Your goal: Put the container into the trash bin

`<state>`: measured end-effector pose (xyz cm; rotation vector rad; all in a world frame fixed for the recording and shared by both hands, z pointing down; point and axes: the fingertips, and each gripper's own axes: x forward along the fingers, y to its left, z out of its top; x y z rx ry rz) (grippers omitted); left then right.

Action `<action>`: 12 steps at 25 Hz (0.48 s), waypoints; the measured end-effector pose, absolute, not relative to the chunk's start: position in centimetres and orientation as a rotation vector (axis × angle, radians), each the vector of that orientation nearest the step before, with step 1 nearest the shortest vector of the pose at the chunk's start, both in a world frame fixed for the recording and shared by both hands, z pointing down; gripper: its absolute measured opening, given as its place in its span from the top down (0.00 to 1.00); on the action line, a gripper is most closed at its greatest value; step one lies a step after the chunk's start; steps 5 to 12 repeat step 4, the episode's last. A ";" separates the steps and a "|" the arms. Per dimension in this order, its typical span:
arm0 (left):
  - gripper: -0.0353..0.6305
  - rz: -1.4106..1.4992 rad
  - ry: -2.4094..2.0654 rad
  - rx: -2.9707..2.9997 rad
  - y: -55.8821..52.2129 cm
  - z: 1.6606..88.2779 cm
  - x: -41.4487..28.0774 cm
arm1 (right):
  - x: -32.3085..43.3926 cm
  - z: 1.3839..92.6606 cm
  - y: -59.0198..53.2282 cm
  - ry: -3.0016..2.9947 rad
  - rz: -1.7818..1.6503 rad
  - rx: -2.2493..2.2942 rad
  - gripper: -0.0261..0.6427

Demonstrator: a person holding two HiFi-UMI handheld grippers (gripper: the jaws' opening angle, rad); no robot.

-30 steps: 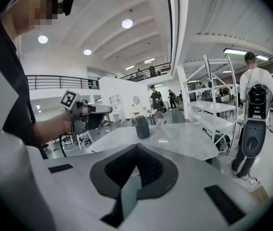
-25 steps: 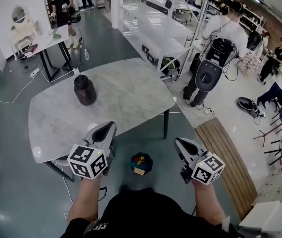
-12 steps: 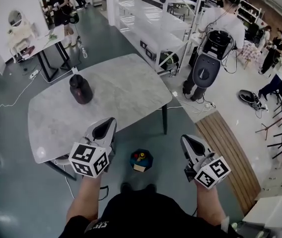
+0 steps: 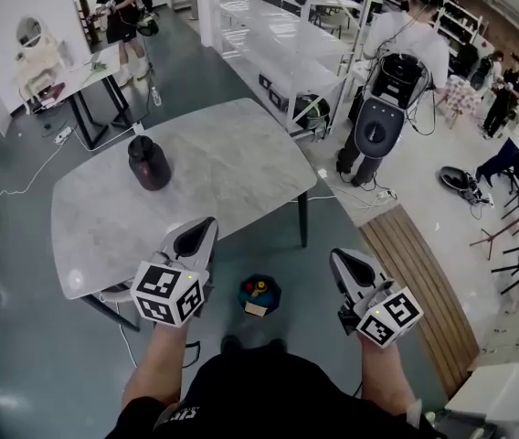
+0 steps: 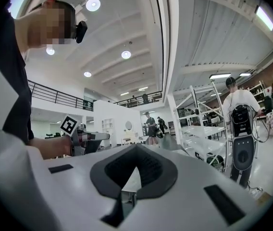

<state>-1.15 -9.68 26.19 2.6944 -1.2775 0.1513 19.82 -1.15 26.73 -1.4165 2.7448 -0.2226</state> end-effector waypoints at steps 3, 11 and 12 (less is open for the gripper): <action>0.93 0.150 -1.280 2.689 -9.7 25.9 -1.3 | 19.8 26.5 -1.3 2.746 -0.236 -1.418 0.98; 0.94 0.149 -1.280 2.688 -9.7 25.7 -1.3 | 19.8 26.4 -1.4 2.746 -0.241 -1.418 0.97; 0.94 0.149 -1.280 2.688 -9.7 25.7 -1.3 | 19.8 26.4 -1.4 2.746 -0.241 -1.418 0.97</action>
